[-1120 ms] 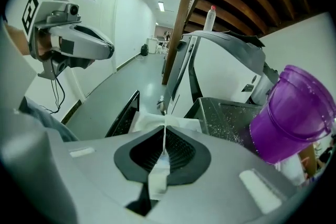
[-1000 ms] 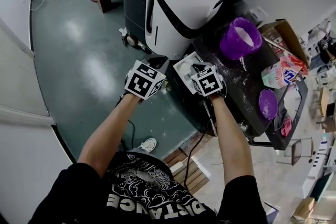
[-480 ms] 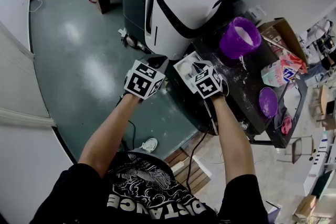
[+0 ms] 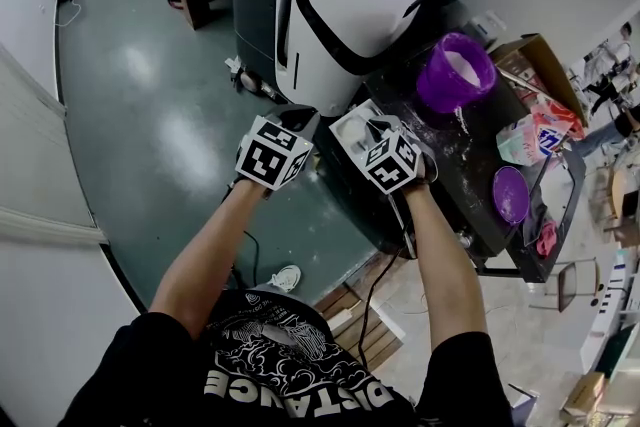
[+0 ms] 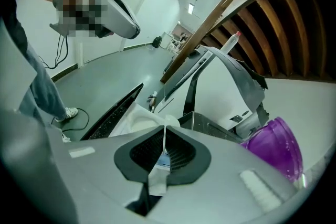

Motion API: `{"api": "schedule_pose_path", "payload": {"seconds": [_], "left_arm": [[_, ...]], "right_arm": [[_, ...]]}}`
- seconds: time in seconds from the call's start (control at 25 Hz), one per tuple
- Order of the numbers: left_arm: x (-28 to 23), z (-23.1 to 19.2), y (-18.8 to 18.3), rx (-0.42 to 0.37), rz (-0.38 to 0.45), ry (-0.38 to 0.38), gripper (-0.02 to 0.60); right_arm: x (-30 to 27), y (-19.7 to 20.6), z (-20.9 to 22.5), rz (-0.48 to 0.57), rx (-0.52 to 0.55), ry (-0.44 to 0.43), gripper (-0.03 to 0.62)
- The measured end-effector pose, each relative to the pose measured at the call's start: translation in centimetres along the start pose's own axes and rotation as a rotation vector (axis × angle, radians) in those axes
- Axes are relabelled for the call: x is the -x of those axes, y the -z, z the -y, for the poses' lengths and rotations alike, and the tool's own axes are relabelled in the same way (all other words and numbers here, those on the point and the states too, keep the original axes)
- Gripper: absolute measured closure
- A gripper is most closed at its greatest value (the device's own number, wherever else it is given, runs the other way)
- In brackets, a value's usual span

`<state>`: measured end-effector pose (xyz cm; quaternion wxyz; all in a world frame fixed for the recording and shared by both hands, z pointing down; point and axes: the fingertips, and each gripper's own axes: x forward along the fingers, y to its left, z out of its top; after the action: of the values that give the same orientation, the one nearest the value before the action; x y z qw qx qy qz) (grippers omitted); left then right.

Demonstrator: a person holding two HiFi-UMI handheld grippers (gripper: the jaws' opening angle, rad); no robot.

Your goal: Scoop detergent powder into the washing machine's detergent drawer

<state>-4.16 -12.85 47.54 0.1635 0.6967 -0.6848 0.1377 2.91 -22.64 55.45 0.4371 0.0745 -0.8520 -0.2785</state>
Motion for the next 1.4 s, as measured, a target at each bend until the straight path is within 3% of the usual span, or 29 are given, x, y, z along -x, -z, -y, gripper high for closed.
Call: {"api": "schedule_pose_path", "payload": {"seconds": [0.32,0.48,0.88,1.4], "left_arm": [[-0.2,0.5,-0.3,-0.012,-0.004,0.000,0.577],[-0.4,0.6,-0.3,-0.016,-0.008,0.001,0.577],[-0.9,1.9,-1.9,-0.039,-0.005,0.045,0.577],[-2.7,5.0,-3.9,-0.082,0.002,0.186,0.577]], "right_arm": [[0.2,-0.1,0.2,0.008,0.069,0.030,0.560],[0.2,-0.3,0.3,0.015,0.050,0.029,0.559],[3.0,-0.5,1.6,0.070,-0.206,0.063,0.559],[9.2,1.4,4.2,0.130,-0.594,0.212,0.559]]}}
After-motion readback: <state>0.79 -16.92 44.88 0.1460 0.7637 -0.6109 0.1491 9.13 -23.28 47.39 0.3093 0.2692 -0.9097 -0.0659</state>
